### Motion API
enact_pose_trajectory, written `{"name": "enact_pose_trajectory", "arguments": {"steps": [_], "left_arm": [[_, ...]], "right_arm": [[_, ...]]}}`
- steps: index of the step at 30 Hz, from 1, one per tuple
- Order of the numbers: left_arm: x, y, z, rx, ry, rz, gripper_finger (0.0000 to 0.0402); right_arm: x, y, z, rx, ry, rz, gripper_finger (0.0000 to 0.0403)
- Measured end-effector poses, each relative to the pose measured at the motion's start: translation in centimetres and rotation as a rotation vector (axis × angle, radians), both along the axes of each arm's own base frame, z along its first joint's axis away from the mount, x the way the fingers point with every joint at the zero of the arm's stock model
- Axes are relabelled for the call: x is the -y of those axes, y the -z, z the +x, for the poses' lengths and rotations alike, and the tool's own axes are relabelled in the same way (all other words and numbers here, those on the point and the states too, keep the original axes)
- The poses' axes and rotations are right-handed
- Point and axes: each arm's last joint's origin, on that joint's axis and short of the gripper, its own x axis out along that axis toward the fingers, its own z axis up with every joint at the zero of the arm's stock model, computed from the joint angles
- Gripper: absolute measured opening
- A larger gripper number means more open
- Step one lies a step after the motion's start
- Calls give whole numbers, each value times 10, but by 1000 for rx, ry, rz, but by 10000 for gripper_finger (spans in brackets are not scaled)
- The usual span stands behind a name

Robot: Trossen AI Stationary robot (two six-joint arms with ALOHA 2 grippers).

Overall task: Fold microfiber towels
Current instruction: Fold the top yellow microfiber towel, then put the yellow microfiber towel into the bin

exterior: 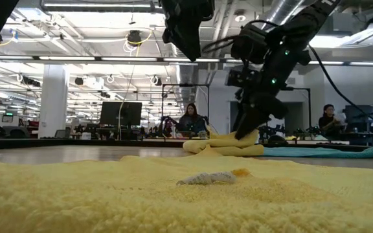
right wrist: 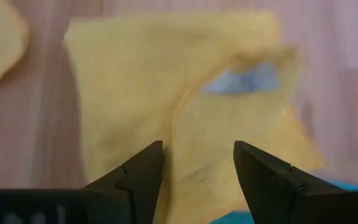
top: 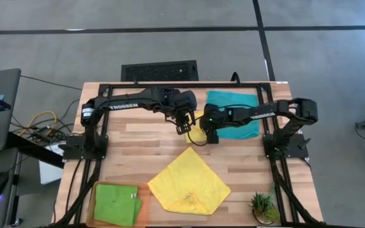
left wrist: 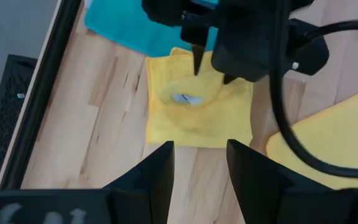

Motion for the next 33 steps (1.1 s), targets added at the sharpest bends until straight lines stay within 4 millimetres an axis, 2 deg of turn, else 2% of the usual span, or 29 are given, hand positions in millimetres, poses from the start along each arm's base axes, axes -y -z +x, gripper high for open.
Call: {"name": "enact_pose_trajectory", "arguments": {"steps": [8, 12, 16, 19, 22, 28, 33], "left_arm": [[0, 1, -1, -9, -14, -9, 141], [0, 2, -2, -21, -21, -14, 141], [0, 6, -4, -55, -39, -23, 141], [1, 21, -6, -97, -74, -47, 141], [0, 42, -4, -103, -115, -142, 141], [-7, 89, -2, -43, -353, -369, 141], [-16, 120, -5, 6, -499, -509, 141]], "right_arm": [[15, 3, -9, -61, 183, -42, 221], [16, 5, -18, -139, 270, -58, 221], [13, 0, -27, -190, 276, -44, 221], [7, -18, -32, -152, 257, -5, 221], [3, -41, -43, -109, 269, 46, 221], [-4, -83, -64, 65, 283, 53, 221], [-11, -102, -75, 155, 281, 63, 221]]}}
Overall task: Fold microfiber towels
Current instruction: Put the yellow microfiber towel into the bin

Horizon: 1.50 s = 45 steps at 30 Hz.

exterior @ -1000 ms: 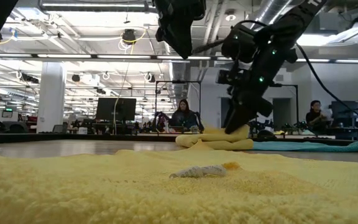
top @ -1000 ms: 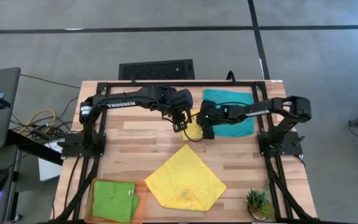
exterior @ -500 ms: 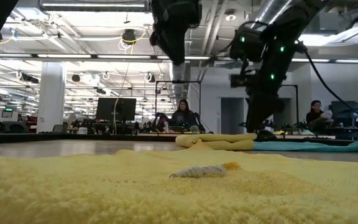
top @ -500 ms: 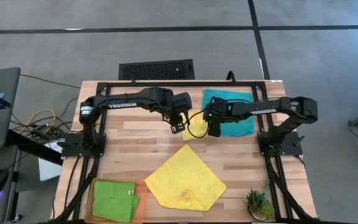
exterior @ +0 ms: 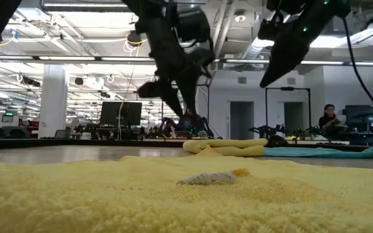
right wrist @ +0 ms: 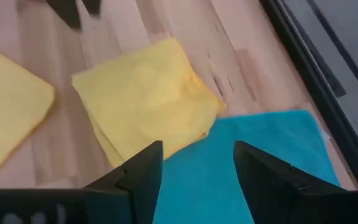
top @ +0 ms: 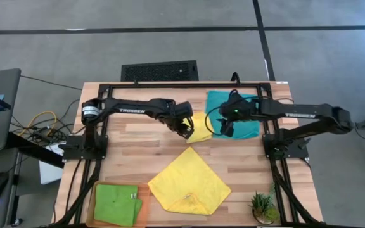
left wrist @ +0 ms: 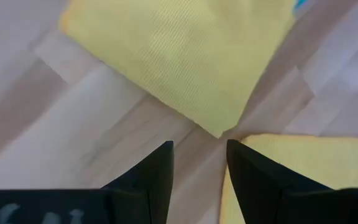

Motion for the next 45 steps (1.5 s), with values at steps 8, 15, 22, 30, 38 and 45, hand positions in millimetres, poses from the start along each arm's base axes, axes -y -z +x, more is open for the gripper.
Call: {"name": "enact_pose_trajectory", "arguments": {"steps": [8, 15, 22, 30, 38, 45], "left_arm": [[-13, 47, -11, 75, -212, -151, 141], [-11, 71, -14, 217, -270, -193, 141], [-11, 81, -22, 193, -351, -166, 141], [-13, 78, -14, 284, -335, -157, 141], [-12, 92, -10, 260, -405, -194, 141], [-11, 91, -5, 331, -409, -169, 141]], "right_arm": [[-8, -10, -7, 53, -8, 10, 221], [-10, -10, -6, 52, -15, 10, 221], [-9, -10, -6, 52, -13, 11, 221], [-9, -10, -6, 52, -14, 10, 221], [-9, -9, -6, 50, -14, 10, 221], [-9, -9, -6, 50, -12, 10, 221]]}}
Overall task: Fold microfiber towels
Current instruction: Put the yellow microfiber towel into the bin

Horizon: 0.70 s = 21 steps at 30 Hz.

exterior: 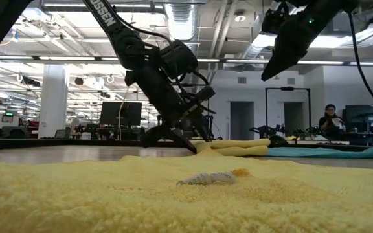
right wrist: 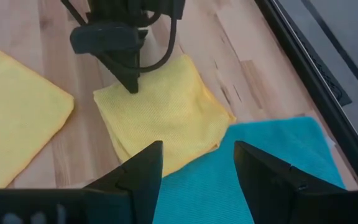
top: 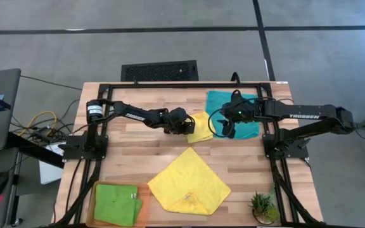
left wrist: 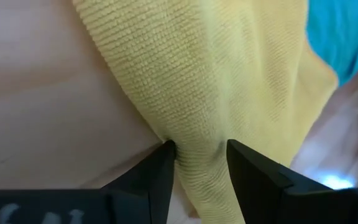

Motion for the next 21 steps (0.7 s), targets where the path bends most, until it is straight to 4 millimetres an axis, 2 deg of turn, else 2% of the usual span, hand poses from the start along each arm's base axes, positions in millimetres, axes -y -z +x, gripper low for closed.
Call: {"name": "enact_pose_trajectory", "arguments": {"steps": [5, 7, 11, 16, 21], "left_arm": [[2, 4, 2, -12, -86, 48, 138], [2, 12, 3, -22, -90, 46, 129], [4, 22, 5, -37, -48, 35, 90], [5, 24, 6, -45, -18, 70, 15], [5, 15, 6, -26, 21, 94, 5]], "right_arm": [[3, 0, 0, 1, 13, 0, 221], [5, 0, -1, 1, 23, 0, 221], [9, 0, -2, 1, 43, 0, 221], [13, 0, -3, -1, 60, 1, 221], [13, 0, -3, 1, 62, 0, 221]]}}
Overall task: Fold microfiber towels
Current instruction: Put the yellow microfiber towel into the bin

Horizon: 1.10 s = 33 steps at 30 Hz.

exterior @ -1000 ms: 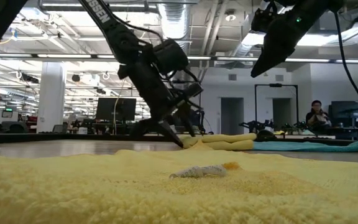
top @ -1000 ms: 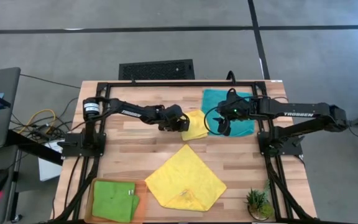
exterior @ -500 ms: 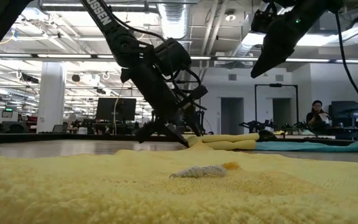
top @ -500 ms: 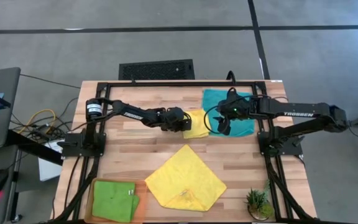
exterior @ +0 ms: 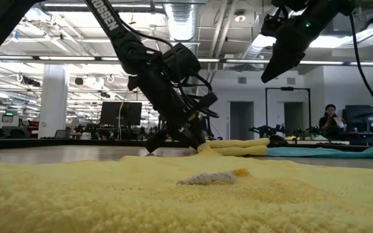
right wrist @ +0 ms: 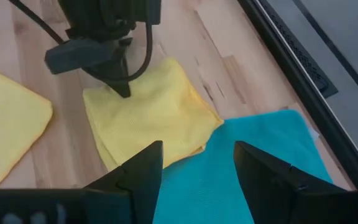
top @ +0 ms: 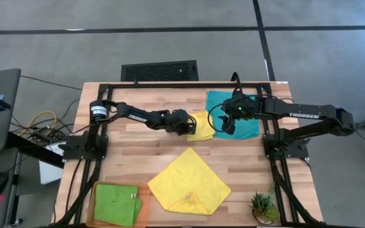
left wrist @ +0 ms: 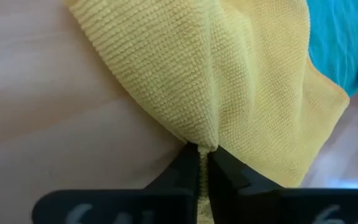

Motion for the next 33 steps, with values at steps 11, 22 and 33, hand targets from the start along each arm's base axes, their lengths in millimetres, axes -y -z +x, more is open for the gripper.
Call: {"name": "enact_pose_trajectory", "arguments": {"steps": [11, 22, 33], "left_arm": [[8, -57, -20, -6, 143, 58, 1], [38, -132, -69, -62, 211, 122, 0], [83, -187, -129, -51, 233, 100, 0]], "right_arm": [[0, 0, 0, 0, -1, 0, 221], [-10, -1, 3, 25, -93, 55, 221], [-26, -6, 11, 110, -230, 130, 221]]}}
